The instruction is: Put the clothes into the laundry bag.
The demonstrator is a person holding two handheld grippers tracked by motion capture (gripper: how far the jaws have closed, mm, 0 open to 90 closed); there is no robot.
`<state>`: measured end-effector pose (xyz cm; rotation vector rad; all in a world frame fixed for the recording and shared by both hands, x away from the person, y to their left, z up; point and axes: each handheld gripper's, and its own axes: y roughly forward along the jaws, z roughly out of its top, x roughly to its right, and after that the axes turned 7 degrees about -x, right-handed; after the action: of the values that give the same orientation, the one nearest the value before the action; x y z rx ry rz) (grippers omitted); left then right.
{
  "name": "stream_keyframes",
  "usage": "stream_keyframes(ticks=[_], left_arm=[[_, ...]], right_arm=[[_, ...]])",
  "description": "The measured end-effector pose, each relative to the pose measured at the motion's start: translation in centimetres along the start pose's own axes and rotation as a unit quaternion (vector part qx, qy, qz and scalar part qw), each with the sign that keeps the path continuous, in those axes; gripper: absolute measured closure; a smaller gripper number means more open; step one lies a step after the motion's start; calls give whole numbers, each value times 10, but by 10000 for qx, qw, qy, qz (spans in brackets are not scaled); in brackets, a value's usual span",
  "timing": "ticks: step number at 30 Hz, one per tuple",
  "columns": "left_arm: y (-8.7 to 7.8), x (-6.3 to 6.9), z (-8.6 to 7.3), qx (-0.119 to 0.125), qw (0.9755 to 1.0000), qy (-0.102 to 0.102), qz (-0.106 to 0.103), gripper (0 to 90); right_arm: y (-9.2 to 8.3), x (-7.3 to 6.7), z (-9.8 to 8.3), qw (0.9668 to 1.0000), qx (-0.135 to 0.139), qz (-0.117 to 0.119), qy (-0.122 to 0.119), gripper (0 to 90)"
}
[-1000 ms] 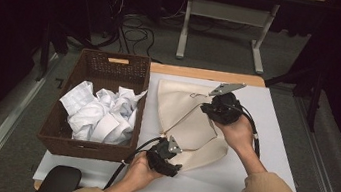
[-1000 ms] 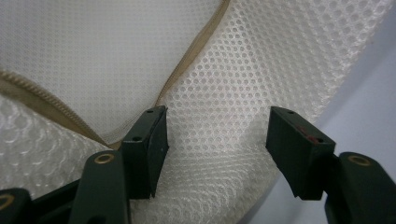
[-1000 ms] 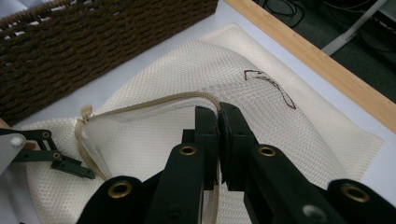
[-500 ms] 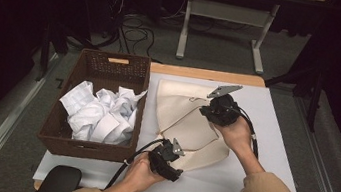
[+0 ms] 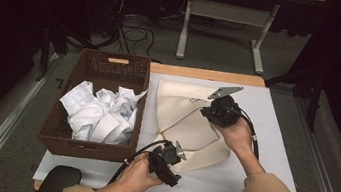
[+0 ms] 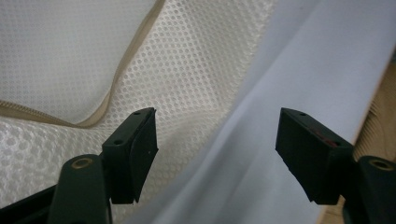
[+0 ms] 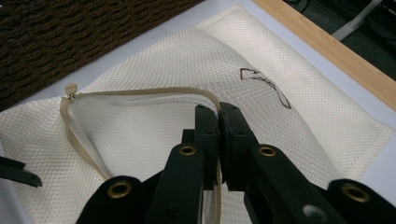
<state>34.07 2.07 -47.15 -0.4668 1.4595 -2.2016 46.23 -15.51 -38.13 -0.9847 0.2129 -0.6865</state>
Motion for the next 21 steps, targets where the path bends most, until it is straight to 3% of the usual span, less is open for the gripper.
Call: stream_keyframes(ticks=[5,16,18,21], left_arm=[[0,-2,1,-150,9998,-3,-88,287],[-20,-5,2,-170,9997,66,-131,314],[-26,-6,4,-121,9999,61,-62,314],[-34,-8,3,-114,9995,-17,297,309]], right_arm=[[1,0,0,10000,-25,34,13,872],[0,2,-2,10000,-1,44,28,871],[0,3,-2,10000,-8,35,26,872],[0,3,-3,10000,22,32,23,872]])
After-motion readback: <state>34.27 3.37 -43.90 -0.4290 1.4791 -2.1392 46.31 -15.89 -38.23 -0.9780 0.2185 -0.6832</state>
